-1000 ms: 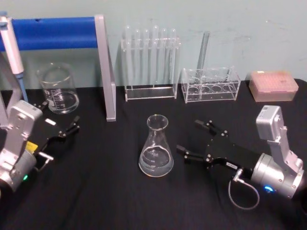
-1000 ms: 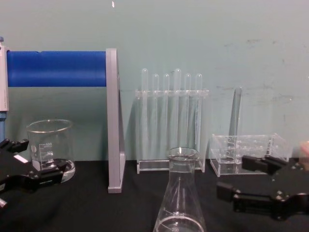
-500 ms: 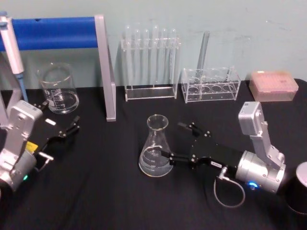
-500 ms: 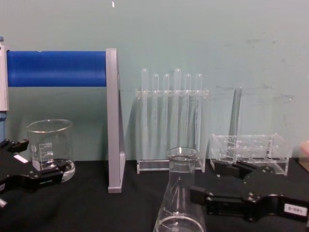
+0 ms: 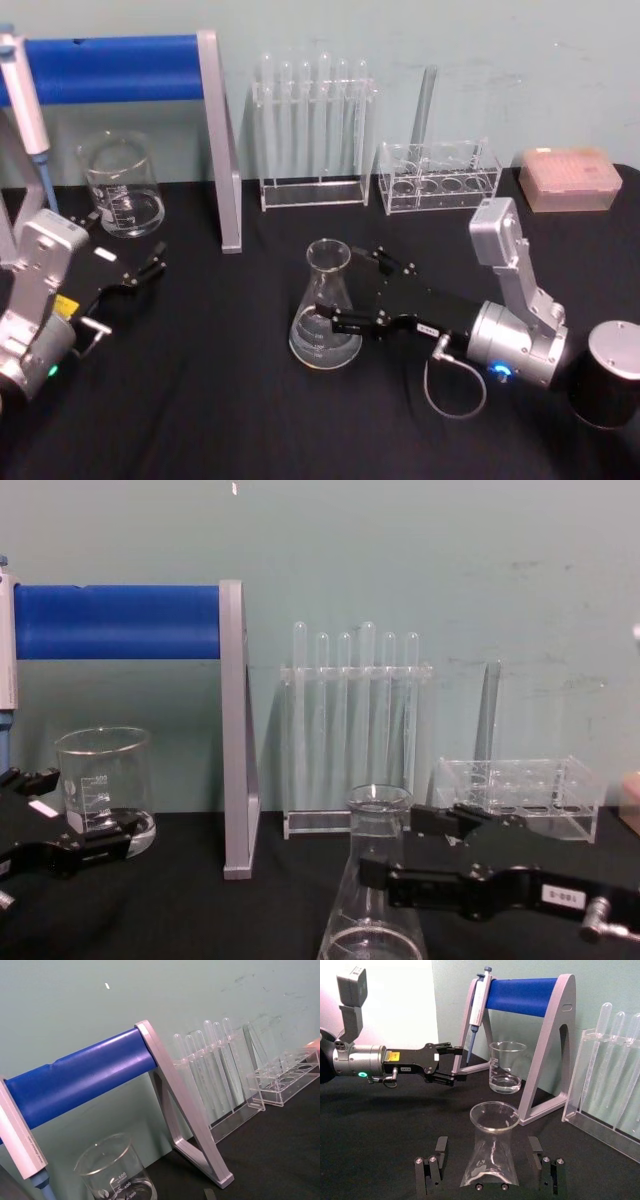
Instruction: Grasp the erlenmeyer flask with one hand, shake it three times, then place it back.
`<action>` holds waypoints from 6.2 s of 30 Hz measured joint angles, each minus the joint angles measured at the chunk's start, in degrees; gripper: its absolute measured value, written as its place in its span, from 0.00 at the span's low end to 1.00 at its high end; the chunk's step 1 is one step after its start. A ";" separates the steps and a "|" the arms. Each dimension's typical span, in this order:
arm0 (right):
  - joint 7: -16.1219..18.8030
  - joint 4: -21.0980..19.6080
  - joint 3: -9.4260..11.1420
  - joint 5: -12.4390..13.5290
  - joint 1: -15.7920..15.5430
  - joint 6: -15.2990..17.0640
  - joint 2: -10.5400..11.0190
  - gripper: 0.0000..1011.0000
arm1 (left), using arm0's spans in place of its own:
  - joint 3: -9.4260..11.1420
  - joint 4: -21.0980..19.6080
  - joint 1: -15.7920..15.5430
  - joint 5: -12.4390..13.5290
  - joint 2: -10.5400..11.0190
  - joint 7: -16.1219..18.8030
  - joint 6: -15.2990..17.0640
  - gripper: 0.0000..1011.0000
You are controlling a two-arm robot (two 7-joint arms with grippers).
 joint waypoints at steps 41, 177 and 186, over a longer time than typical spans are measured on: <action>0.23 3.86 -1.59 -0.15 3.45 0.51 -2.31 0.99 | 0.00 0.00 0.00 0.00 0.00 0.00 0.00 0.99; -14.70 -21.84 9.82 -1.45 -7.74 9.36 0.47 0.45 | 0.00 0.00 0.00 0.00 0.00 0.00 0.00 0.99; -6.28 -22.13 2.44 0.52 -4.86 9.38 0.57 0.45 | 0.00 0.00 0.00 0.00 0.00 0.00 0.00 0.99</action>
